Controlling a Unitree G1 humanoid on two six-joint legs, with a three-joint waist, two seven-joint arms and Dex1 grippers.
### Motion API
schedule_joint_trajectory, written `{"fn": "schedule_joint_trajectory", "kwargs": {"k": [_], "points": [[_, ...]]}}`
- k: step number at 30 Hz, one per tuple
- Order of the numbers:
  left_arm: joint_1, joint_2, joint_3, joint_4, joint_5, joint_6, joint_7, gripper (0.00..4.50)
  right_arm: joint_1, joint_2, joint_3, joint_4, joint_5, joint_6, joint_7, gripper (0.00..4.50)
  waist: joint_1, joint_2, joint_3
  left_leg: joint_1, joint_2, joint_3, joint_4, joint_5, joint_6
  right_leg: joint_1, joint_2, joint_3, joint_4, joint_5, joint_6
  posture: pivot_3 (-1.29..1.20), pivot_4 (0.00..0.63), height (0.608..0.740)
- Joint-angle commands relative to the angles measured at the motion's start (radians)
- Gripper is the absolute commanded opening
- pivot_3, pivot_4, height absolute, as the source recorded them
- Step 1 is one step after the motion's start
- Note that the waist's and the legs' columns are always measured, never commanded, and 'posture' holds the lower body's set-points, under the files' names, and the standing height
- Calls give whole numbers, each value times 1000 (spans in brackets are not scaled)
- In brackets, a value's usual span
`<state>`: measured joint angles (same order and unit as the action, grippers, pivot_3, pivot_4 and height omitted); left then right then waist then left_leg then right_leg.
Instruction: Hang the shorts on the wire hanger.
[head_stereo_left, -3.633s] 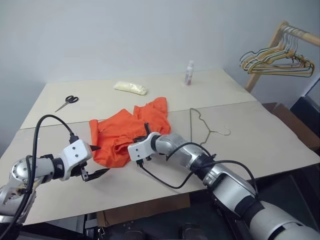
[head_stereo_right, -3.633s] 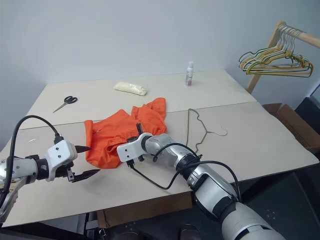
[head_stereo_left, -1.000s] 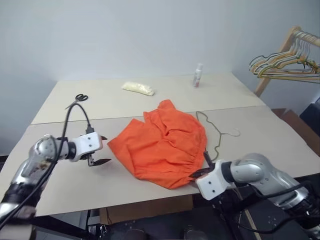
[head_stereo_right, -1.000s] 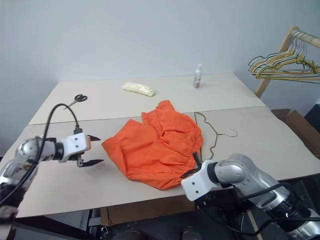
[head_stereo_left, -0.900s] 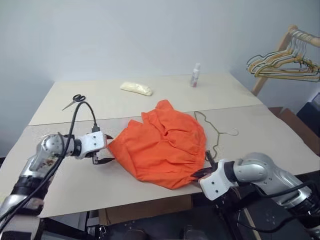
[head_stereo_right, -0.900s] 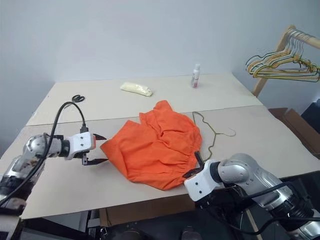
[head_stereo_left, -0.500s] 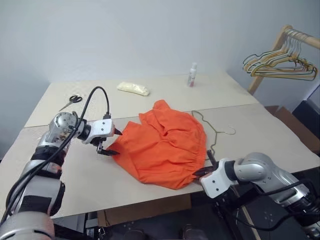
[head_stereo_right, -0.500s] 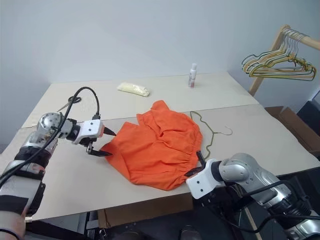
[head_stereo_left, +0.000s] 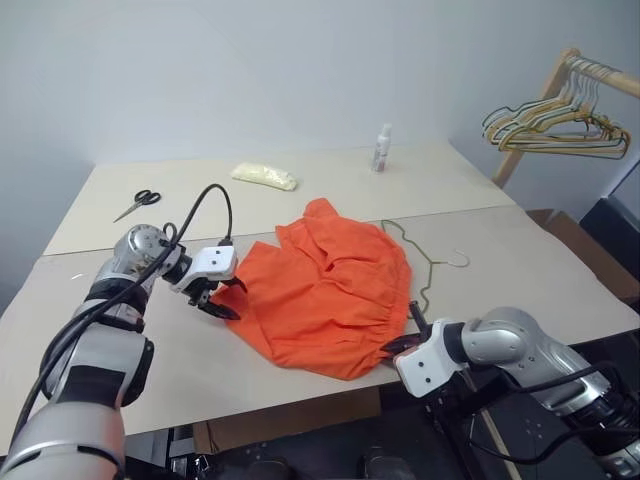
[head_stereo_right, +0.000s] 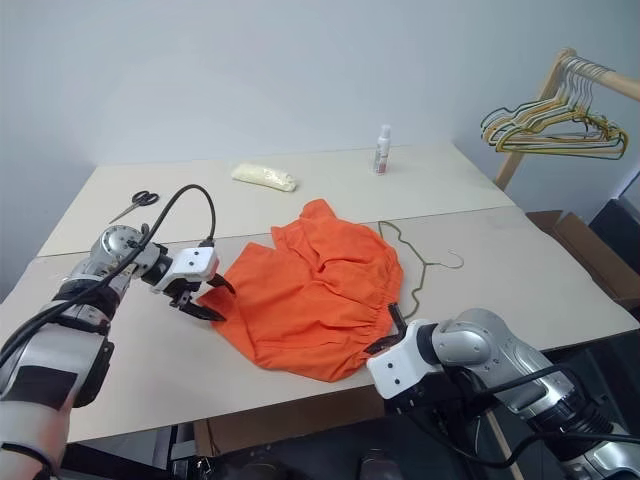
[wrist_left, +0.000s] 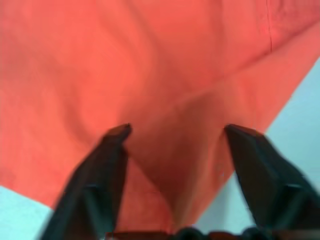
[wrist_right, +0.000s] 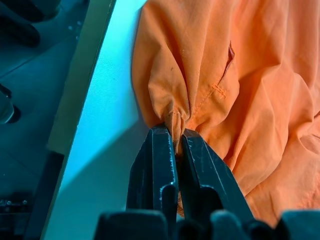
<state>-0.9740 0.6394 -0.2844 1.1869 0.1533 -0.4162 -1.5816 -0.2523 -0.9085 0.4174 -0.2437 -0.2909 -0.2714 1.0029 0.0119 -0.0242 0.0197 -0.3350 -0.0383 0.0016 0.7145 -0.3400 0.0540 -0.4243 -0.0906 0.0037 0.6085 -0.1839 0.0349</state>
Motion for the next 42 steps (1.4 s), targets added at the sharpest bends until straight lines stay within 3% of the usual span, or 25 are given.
{"fn": "schedule_joint_trajectory", "kwargs": {"k": [1, 7, 11, 15, 18, 23, 28, 31, 35, 38, 40, 42], "points": [[-35, 32, 21, -11, -20, -21, -27, 2005, -4, -5, -39, -18, 4, 3, 5, 0, 0, 0, 0, 0, 0, 0, 0, 0, 0, 0, 0, 0, 0, 0, 0, 17, 0, 740], [-16, 75, 22, -20, 1, -49, -33, 76, -12, 6, -29, -1, -12, -4, -2, 0, -1, 0, 0, 0, 0, 0, 0, 0, 0, 0, 0, 0, 0, 0, 0, 28, 0, 740], [14, 110, 31, -56, -30, -59, -33, 26, -19, 20, -31, 2, -20, 3, -8, 0, 0, 0, 0, 0, 0, 0, 0, 0, 0, 0, 0, 0, 0, 0, 0, 26, 0, 740], [108, 168, 60, -197, -165, 1, -33, 26, -6, 28, -54, -7, -24, 8, -33, 0, -1, 0, 0, 0, 1, 0, 0, 0, 0, -1, 0, 0, 1, 0, 1, 24, 0, 740], [293, 300, 38, -472, -357, 116, -33, 26, 9, 39, -83, -28, -5, 64, -46, 0, -12, 0, 0, -1, 2, 1, 0, 0, 0, -3, 0, 2, 3, 0, 1, 32, 0, 740], [616, 500, 123, -819, -519, 252, -33, 26, 42, 17, -135, -73, 55, 89, -17, 0, -17, 2, 1, -2, 4, 1, -1, -1, -2, -6, 0, 3, 4, 0, 1, 57, 0, 740], [863, 575, 276, -1059, -597, 370, -2, 26, 22, -11, -163, -50, 96, 66, 14, 0, 6, 3, 2, 1, 4, 2, 0, -2, -1, -4, 0, 4, 2, 0, 1, 72, 0, 740], [916, 553, 323, -1175, -620, 443, 53, 26, -17, -26, -165, -23, 146, 79, 69, 0, 24, 4, 3, 3, 3, 2, 0, -2, -1, -1, -1, 3, 2, -1, 2, 94, 0, 740], [813, 424, 284, -1192, -513, 445, 221, 26, -188, 42, -142, 113, 106, 165, 55, 0, 34, 7, 4, 4, 2, 2, 0, -2, -1, 1, -1, 3, 2, -1, 2, 91, 0, 740], [606, 238, 288, -1126, -401, 469, 504, 26, -430, 169, -137, 309, -33, 251, -123, 0, 36, 7, 4, 6, -1, 2, 0, 0, -3, 2, 0, 3, 3, 0, 1, 86, 0, 740], [427, 134, 312, -1044, -283, 469, 757, 26, -624, 287, -156, 486, -134, 343, -366, 0, 33, 6, 4, 6, -2, 1, 0, 4, -10, 1, 0, 3, 3, 2, 0, 84, 0, 740], [238, 68, 341, -940, -132, 454, 1068, 26, -805, 369, -163, 688, -264, 388, -724, 0, 30, 5, 4, 2, -3, -1, -1, 8, -17, -3, 0, 3, 4, 3, -1, 88, 0, 740]]}}
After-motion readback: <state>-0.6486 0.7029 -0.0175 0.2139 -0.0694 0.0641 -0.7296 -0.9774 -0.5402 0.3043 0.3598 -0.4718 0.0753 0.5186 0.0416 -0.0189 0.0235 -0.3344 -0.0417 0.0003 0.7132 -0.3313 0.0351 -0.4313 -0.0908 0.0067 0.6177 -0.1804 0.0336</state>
